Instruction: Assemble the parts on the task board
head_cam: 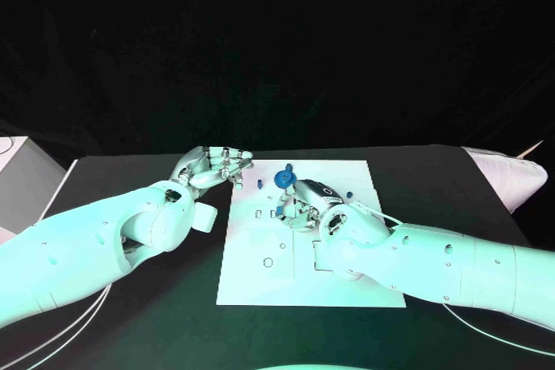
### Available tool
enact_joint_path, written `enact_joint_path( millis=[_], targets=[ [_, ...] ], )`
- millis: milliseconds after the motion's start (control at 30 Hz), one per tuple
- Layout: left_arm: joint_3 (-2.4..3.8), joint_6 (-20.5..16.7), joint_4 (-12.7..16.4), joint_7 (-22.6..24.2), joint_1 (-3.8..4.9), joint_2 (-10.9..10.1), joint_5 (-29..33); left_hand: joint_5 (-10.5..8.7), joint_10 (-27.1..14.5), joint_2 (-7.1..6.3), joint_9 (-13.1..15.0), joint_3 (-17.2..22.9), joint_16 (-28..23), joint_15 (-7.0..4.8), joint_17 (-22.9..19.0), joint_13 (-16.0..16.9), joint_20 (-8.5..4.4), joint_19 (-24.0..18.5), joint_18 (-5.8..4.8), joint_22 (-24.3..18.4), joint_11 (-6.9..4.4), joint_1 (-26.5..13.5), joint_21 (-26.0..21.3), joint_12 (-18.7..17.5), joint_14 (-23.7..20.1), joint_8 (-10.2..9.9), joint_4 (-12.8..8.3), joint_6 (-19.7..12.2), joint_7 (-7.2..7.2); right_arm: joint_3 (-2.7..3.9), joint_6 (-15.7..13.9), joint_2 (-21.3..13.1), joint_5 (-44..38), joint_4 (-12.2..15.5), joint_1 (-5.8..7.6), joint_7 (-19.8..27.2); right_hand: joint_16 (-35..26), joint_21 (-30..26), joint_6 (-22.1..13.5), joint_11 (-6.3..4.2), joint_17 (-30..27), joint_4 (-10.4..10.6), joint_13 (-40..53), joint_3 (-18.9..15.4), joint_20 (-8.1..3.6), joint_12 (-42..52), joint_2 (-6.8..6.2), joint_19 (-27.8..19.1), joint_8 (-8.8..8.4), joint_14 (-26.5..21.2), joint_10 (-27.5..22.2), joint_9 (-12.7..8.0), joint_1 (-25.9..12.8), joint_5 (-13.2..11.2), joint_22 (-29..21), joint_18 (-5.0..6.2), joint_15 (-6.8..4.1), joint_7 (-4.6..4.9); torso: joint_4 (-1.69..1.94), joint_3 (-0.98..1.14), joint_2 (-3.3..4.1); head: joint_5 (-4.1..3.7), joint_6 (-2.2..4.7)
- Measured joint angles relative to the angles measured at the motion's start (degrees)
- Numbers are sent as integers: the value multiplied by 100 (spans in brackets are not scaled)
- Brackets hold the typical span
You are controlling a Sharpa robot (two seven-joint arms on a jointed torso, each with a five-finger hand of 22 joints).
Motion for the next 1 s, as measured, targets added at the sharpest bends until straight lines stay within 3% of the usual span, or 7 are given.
enact_joint_path(
  millis=[267,467,600,700,733,867,1000],
  targets=[
    [1,0,-2,-14,0,-5,-5,0,-47,0,-1,0,0,0,0,0,0,0,0,-1,21,0,0,0,0,0,0,-21,-21,0,-11,-44,0,19,0,22,0,-74,-238,63,0,69,0,-249,0,-261,-102,0,-69,-1,-63,-51,-101,-237,-1,0,0,38,-1,0,1,-3,5],
    [1,4,-15,-80,0,5,-59,0,-114,-30,6,-51,46,1,0,36,0,0,0,-1,30,-76,24,81,-1,0,32,-75,-33,0,-16,-155,11,125,0,90,0,-110,-578,185,0,518,0,-1533,85,-425,88,1,-135,-11,-247,-188,114,-781,-1,0,73,149,-2,6,1,3,9],
    [-1,4,-51,-175,1,35,-159,-22,-39,-53,42,-243,275,-41,84,244,-55,55,0,12,-45,-158,115,448,151,67,53,-144,-62,0,-37,-296,23,283,1,168,0,-110,-632,205,0,639,-1,-1779,84,-436,61,1,-135,10,-267,-222,167,-899,-1,0,95,163,-6,10,0,7,16],
    [0,2,-86,-296,1,70,-282,-21,-70,-22,128,-443,562,-80,218,601,-113,159,0,90,-73,-189,281,1007,306,261,71,-145,-63,2,-71,-440,53,454,18,246,0,-110,-633,205,0,639,-1,-1779,84,-436,61,1,-134,10,-267,-222,167,-899,-2,1,95,163,-9,14,-3,7,29],
    [0,-2,-102,-361,1,90,-347,-22,-117,23,204,-570,849,-112,510,889,-134,411,-1,449,-115,-234,536,1441,532,418,129,-139,-94,7,-90,-511,79,532,37,290,0,-110,-633,205,0,639,-1,-1779,84,-436,62,1,-134,10,-266,-222,169,-899,-2,0,94,164,-10,17,-4,6,35],
    [0,-6,-179,-675,1,188,-636,2,-545,116,555,-750,2362,-259,2513,2194,-263,1134,-183,1625,-263,-293,1340,3416,1795,1147,286,-153,-256,32,-180,-777,282,758,158,541,0,-110,-603,203,0,636,-1,-1776,84,-411,206,1,-84,10,-265,-227,313,-647,-2,1,94,134,-16,18,-12,6,60],
    [2,21,-266,-1108,2,283,-993,20,-669,286,828,-683,3047,-317,3595,2796,-326,1478,-235,2140,-358,-475,1645,4398,2375,1617,373,-252,-348,47,-257,-1013,682,872,313,891,0,-157,-537,193,0,602,-1,-1578,84,-399,347,1,2,10,-254,-235,453,-192,-2,1,94,113,-24,21,-25,19,69]
  ],
)
